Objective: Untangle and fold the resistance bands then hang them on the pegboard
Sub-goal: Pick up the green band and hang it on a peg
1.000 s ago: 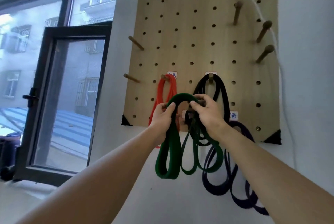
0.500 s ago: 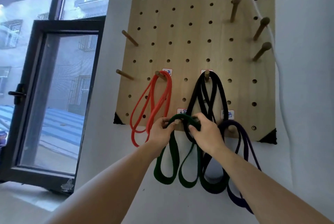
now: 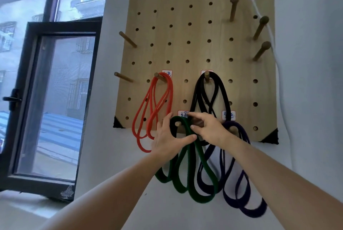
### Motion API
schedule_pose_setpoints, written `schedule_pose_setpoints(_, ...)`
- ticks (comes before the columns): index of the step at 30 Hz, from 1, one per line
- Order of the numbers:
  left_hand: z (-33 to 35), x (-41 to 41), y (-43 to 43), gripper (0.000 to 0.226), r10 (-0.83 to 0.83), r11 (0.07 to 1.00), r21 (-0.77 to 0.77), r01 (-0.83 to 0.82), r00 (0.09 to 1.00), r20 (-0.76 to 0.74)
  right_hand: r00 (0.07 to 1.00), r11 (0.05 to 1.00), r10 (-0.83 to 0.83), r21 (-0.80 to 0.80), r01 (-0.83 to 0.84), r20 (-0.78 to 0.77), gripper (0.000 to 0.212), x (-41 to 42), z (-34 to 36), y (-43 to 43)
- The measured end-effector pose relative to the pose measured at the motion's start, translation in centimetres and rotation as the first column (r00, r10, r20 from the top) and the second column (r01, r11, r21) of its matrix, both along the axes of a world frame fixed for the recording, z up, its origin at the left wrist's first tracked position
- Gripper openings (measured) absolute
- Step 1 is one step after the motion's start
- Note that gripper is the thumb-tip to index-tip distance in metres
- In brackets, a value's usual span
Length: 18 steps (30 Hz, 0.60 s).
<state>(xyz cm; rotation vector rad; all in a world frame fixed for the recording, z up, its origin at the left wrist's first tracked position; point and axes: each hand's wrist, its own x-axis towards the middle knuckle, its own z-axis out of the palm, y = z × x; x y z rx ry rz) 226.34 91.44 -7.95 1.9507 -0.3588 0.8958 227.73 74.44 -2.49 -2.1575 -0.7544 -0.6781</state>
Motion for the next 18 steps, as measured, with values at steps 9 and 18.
schedule_pose_setpoints(9, -0.7, 1.4, 0.1, 0.098, 0.153, 0.972, 0.149, -0.180, 0.973, 0.175, 0.985, 0.967, -0.144, -0.197, 0.160, 0.094, 0.072, 0.0, 1.9, 0.2)
schedule_pose_setpoints(18, -0.9, 1.8, 1.2, 0.092, 0.181, 0.941, 0.224, -0.253, 0.937, 0.298, 0.800, 0.416, -0.220, -0.688, 0.595, 0.559, 0.074, -1.8, 5.4, 0.6)
